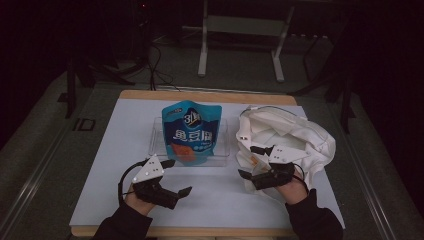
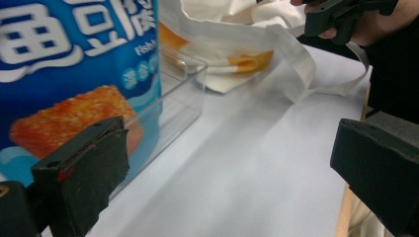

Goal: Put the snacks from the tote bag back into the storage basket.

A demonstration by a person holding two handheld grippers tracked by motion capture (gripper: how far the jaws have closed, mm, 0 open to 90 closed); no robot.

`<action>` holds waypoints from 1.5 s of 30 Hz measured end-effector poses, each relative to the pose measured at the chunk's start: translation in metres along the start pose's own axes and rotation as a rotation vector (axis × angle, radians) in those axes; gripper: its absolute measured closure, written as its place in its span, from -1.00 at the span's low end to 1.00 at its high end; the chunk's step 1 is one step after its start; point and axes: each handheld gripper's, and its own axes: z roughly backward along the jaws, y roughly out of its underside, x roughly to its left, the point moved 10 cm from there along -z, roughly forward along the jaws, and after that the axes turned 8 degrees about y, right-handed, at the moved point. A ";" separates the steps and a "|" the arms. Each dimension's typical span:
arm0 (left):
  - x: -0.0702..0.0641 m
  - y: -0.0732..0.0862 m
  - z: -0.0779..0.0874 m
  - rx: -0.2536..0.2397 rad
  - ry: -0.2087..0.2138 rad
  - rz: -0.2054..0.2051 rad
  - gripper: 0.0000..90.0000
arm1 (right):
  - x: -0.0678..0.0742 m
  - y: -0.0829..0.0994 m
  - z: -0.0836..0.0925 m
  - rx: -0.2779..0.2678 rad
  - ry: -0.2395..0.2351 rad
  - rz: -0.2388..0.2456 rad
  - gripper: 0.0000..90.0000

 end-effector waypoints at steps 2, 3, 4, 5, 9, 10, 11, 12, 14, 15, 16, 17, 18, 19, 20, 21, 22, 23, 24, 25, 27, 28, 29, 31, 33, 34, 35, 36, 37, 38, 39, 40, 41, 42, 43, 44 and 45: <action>-0.006 0.001 -0.005 0.012 0.013 -0.020 -0.96 | 0.000 0.008 0.003 0.006 0.009 -0.004 -0.68; -0.008 0.002 -0.007 0.019 0.014 -0.032 -0.96 | 0.000 0.011 0.004 0.003 0.012 -0.010 -0.68; -0.011 0.002 -0.010 0.027 0.009 -0.048 -0.96 | 0.001 0.013 0.005 0.003 0.010 -0.017 -0.68; -0.013 0.002 -0.011 0.027 0.019 -0.050 -0.96 | 0.002 0.016 0.007 0.004 0.011 -0.018 -0.68; -0.020 0.003 -0.017 0.034 0.054 -0.058 -0.96 | 0.003 0.020 0.013 -0.003 0.024 -0.019 -0.68; -0.021 0.004 -0.019 0.037 0.056 -0.062 -0.96 | 0.004 0.021 0.015 -0.003 0.025 -0.021 -0.68; -0.021 0.005 -0.021 0.047 0.058 -0.068 -0.96 | 0.004 0.022 0.016 0.000 0.031 -0.017 -0.68; -0.022 0.007 -0.022 0.057 0.056 -0.074 -0.96 | 0.004 0.024 0.017 0.002 0.036 -0.015 -0.68; -0.024 0.009 -0.025 0.064 0.062 -0.087 -0.96 | 0.005 0.027 0.019 0.009 0.046 -0.012 -0.68; -0.026 0.009 -0.027 0.068 0.066 -0.087 -0.96 | 0.005 0.029 0.019 0.011 0.051 -0.009 -0.68; -0.026 0.010 -0.028 0.072 0.067 -0.092 -0.96 | 0.006 0.031 0.020 0.016 0.055 -0.006 -0.68; -0.028 0.011 -0.030 0.075 0.072 -0.096 -0.96 | 0.007 0.033 0.020 0.016 0.060 0.003 -0.68; -0.029 0.012 -0.032 0.080 0.076 -0.094 -0.96 | 0.008 0.035 0.021 0.021 0.067 0.011 -0.68; -0.030 0.013 -0.034 0.085 0.083 -0.093 -0.96 | 0.008 0.037 0.021 0.027 0.069 0.017 -0.68; -0.031 0.015 -0.035 0.089 0.093 -0.096 -0.96 | 0.009 0.039 0.022 0.030 0.069 0.017 -0.68; -0.032 0.016 -0.037 0.096 0.096 -0.097 -0.96 | 0.010 0.040 0.022 0.028 0.069 0.013 -0.68; -0.033 0.018 -0.038 0.102 0.096 -0.101 -0.96 | 0.010 0.041 0.023 0.028 0.074 0.016 -0.68; -0.033 0.019 -0.039 0.107 0.101 -0.106 -0.96 | 0.010 0.042 0.024 0.027 0.078 0.017 -0.68; -0.034 0.020 -0.040 0.114 0.095 -0.110 -0.96 | 0.010 0.043 0.025 0.024 0.081 0.015 -0.68; -0.035 0.021 -0.041 0.117 0.091 -0.116 -0.96 | 0.010 0.044 0.025 0.022 0.086 0.014 -0.68; -0.037 0.024 -0.042 0.124 0.098 -0.115 -0.96 | 0.011 0.047 0.026 0.024 0.090 0.020 -0.68; -0.037 0.025 -0.043 0.126 0.099 -0.118 -0.96 | 0.010 0.048 0.027 0.022 0.096 0.019 -0.68; -0.038 0.026 -0.043 0.128 0.099 -0.120 -0.96 | 0.010 0.048 0.028 0.020 0.099 0.017 -0.68; -0.039 0.029 -0.045 0.140 0.100 -0.123 -0.96 | 0.010 0.049 0.030 0.013 0.105 0.010 -0.68; -0.041 0.032 -0.046 0.145 0.106 -0.125 -0.96 | 0.010 0.051 0.031 0.011 0.112 0.008 -0.68; -0.041 0.032 -0.047 0.146 0.109 -0.124 -0.96 | 0.010 0.052 0.031 0.014 0.113 0.011 -0.68; -0.041 0.033 -0.047 0.145 0.115 -0.121 -0.96 | 0.010 0.054 0.030 0.015 0.118 0.012 -0.68; -0.041 0.034 -0.047 0.145 0.115 -0.119 -0.96 | 0.010 0.056 0.030 0.019 0.123 0.013 -0.68; -0.041 0.035 -0.048 0.147 0.118 -0.119 -0.96 | 0.010 0.058 0.029 0.025 0.114 0.006 -0.68; -0.041 0.036 -0.048 0.149 0.119 -0.117 -0.96 | 0.011 0.059 0.028 0.030 0.111 0.009 -0.68; -0.041 0.036 -0.048 0.149 0.118 -0.117 -0.96 | 0.011 0.060 0.026 0.034 0.121 0.022 -0.68; -0.040 0.037 -0.048 0.150 0.118 -0.116 -0.96 | 0.011 0.061 0.026 0.037 0.125 0.032 -0.68; -0.040 0.037 -0.048 0.150 0.122 -0.114 -0.96 | 0.011 0.061 0.025 0.039 0.123 0.039 -0.68; -0.040 0.038 -0.048 0.147 0.123 -0.110 -0.96 | 0.012 0.062 0.024 0.043 0.118 0.039 -0.68; -0.039 0.038 -0.048 0.147 0.126 -0.107 -0.96 | 0.012 0.063 0.024 0.046 0.119 0.042 -0.68; -0.039 0.039 -0.048 0.148 0.128 -0.104 -0.96 | 0.012 0.063 0.023 0.045 0.119 0.041 -0.68; -0.039 0.039 -0.048 0.144 0.127 -0.102 -0.96 | 0.013 0.063 0.023 0.045 0.113 0.039 -0.68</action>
